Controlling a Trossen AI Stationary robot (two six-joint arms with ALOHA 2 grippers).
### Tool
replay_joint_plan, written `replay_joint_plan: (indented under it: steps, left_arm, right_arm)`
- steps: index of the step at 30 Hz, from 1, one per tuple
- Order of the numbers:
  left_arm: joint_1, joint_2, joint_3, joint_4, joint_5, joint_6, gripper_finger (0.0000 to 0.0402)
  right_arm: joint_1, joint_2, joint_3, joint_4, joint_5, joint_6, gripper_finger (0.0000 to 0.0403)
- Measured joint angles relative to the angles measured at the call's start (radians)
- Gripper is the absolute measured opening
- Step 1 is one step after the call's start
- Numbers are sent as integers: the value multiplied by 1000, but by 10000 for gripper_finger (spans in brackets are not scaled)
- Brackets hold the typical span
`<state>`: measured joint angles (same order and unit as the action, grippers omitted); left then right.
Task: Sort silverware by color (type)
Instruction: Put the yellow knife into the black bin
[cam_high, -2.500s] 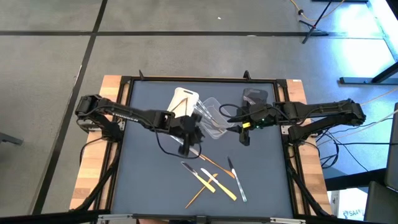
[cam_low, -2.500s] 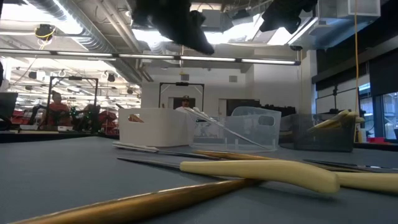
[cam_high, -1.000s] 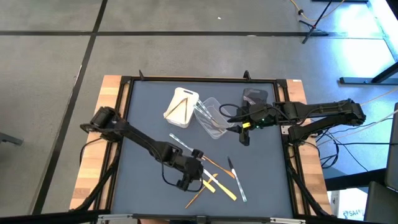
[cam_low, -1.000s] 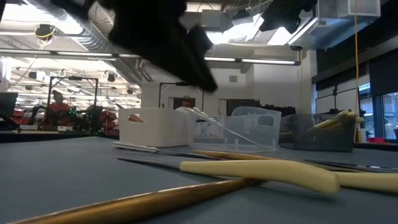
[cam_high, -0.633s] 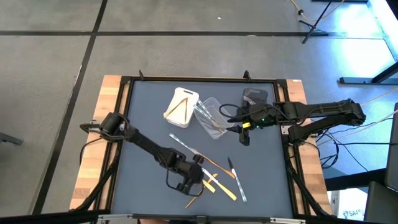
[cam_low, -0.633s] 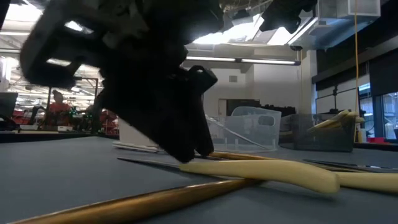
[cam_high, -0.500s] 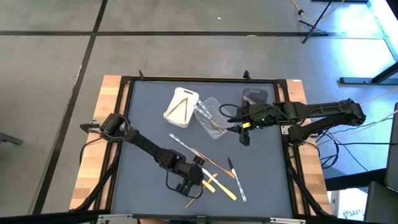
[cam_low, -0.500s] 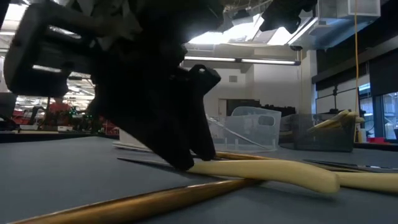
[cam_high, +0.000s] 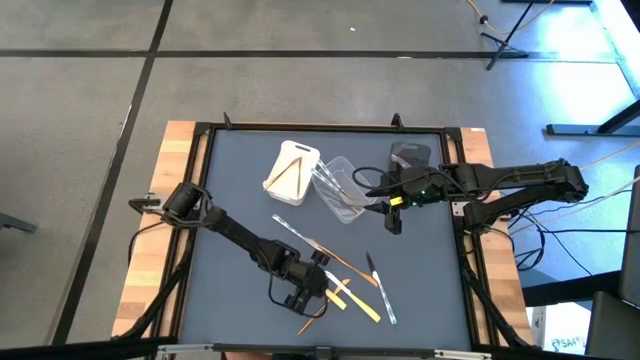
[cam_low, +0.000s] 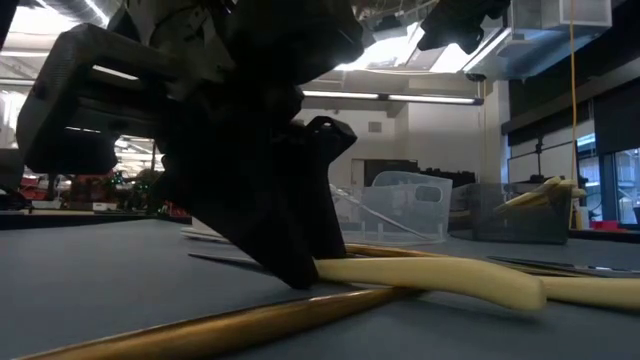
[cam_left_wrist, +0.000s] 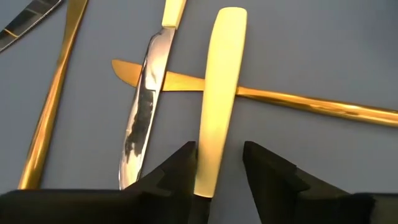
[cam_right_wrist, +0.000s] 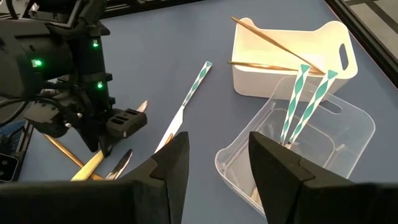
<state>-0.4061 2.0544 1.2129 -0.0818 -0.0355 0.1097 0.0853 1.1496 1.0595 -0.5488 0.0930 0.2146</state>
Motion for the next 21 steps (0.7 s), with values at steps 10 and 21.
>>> replay_joint_plan:
  steps: [10, 21]
  left_arm:
    - [-2, 1, 0, -3, -1, 2, 66]
    - [-2, -4, 0, -6, -4, 5, 40]
  right_arm:
    - [0, 0, 0, 0, 0, 0, 154]
    - [0, 0, 0, 0, 0, 0, 154]
